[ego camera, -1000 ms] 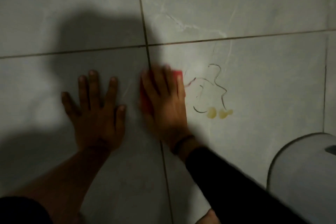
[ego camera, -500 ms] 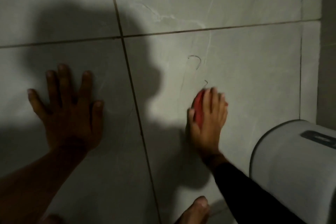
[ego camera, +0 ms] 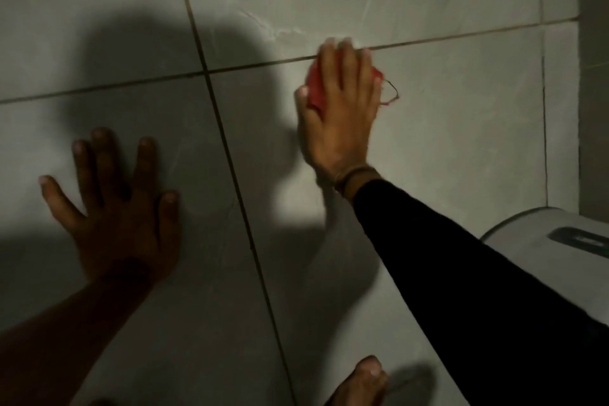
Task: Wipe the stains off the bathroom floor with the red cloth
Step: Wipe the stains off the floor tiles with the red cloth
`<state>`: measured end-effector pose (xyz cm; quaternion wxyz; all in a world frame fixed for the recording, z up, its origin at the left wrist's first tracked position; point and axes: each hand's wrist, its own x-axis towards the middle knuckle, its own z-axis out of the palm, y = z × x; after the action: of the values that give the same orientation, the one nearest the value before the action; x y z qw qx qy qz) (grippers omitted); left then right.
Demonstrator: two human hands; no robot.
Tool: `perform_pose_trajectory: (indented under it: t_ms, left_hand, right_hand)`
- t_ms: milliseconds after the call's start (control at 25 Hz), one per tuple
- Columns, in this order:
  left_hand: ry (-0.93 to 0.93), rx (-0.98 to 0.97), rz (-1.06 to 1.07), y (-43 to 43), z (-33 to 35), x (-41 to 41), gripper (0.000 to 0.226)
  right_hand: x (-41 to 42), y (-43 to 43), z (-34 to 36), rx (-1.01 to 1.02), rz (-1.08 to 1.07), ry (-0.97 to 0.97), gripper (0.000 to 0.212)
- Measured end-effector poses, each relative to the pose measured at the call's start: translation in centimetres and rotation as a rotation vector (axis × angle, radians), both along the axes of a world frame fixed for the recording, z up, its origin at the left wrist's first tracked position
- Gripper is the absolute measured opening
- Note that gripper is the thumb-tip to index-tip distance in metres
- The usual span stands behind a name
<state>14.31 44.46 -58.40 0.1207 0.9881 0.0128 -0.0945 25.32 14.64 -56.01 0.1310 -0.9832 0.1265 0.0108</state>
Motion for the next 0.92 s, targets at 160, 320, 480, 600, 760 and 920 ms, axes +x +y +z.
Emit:
perform_pose_trajectory:
  t_ms: [160, 320, 480, 600, 760, 920]
  left_hand:
    - [-0.006, 0.054, 0.004, 0.0, 0.2, -0.5, 0.075]
    - [0.001, 0.082, -0.002, 0.1, 0.1, 0.0, 0.076]
    - [-0.018, 0.065, 0.009, -0.3, 0.5, -0.1, 0.075]
    - [-0.02, 0.042, 0.016, -0.3, 0.9, -0.2, 0.076]
    - [-0.041, 0.043, 0.002, -0.4, 0.7, -0.1, 0.077]
    - [-0.033, 0.04, 0.017, -0.4, 0.8, -0.1, 0.074]
  right_hand:
    - [-7.9, -1.0, 1.6, 0.033, 0.202, 0.082, 0.074]
    - [1.3, 0.7, 0.7, 0.009, -0.107, 0.024, 0.075]
    - [-2.1, 7.5, -0.3, 0.049, 0.451, -0.001, 0.074]
    - [-12.4, 3.9, 2.2, -0.022, 0.556, 0.159, 0.068]
    - [-4.5, 1.2, 1.9, 0.018, 0.167, 0.075, 0.073]
    - [2.1, 9.7, -0.2, 0.029, 0.324, -0.077, 0.074]
